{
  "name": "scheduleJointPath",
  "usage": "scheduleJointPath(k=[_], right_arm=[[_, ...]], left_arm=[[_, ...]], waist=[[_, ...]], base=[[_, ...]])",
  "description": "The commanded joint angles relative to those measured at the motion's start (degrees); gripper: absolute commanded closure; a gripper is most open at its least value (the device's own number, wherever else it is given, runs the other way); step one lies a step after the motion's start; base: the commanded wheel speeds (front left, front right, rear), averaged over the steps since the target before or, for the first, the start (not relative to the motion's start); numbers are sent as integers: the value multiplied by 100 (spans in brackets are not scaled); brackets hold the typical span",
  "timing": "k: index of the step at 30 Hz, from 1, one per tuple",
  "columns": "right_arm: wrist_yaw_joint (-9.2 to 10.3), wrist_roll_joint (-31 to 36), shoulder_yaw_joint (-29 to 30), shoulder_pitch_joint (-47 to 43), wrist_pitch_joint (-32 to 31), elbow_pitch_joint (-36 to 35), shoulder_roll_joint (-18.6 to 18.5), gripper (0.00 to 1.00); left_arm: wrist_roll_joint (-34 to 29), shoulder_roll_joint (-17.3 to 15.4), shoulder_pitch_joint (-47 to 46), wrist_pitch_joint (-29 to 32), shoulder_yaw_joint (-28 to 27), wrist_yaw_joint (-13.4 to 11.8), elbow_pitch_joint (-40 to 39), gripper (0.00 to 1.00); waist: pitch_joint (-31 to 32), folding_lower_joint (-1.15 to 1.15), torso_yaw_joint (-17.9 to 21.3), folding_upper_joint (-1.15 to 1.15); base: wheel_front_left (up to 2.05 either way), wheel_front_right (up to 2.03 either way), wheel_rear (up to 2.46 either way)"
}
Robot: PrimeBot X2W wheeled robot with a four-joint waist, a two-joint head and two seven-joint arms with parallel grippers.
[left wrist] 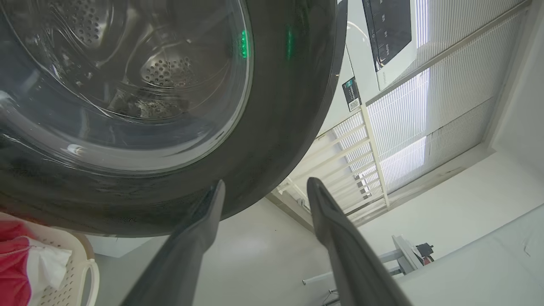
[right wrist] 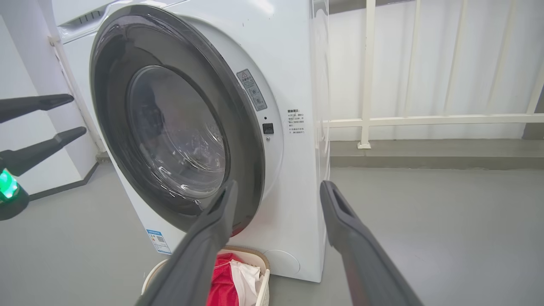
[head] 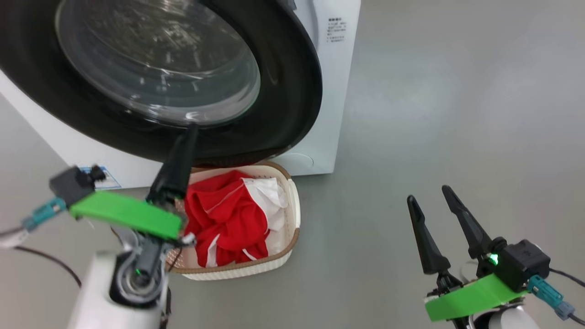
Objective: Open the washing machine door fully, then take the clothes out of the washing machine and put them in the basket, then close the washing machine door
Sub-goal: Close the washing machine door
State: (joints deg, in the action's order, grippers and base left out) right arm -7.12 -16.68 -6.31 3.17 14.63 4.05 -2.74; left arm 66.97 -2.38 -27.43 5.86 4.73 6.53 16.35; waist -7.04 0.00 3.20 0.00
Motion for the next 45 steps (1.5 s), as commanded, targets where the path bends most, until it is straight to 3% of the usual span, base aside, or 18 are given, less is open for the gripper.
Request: scheduleJointPath(k=[1,11,17,26,33,45], right_arm=[[-36,-62,-95,-49,37,-111,-14,0],[-36,5,-48,-182,37,-101,-14,0],[-36,41,18,-257,37,-91,-14,0],[-36,119,100,-406,37,-126,-14,0],[-36,173,258,-525,37,-178,-14,0],[-36,133,427,-674,37,-248,-14,0]], left_arm=[[-357,-160,127,-272,-66,35,-267,0],[-1718,-525,875,-1421,192,13,-792,0],[-2808,-788,1354,-1916,346,-302,-1136,0],[-4016,-907,2003,-2073,382,-793,-1545,0],[-4584,-833,2408,-2084,317,-1005,-1698,0],[-5033,-618,2845,-2085,-43,-1068,-1811,0]], waist=[[148,0,-111,0],[337,0,-174,0],[462,0,-178,0],[642,0,-178,0],[711,0,-159,0],[780,0,-116,0]], base=[[0,0,0],[0,0,0],[0,0,0],[0,0,0],[0,0,0],[0,0,0]])
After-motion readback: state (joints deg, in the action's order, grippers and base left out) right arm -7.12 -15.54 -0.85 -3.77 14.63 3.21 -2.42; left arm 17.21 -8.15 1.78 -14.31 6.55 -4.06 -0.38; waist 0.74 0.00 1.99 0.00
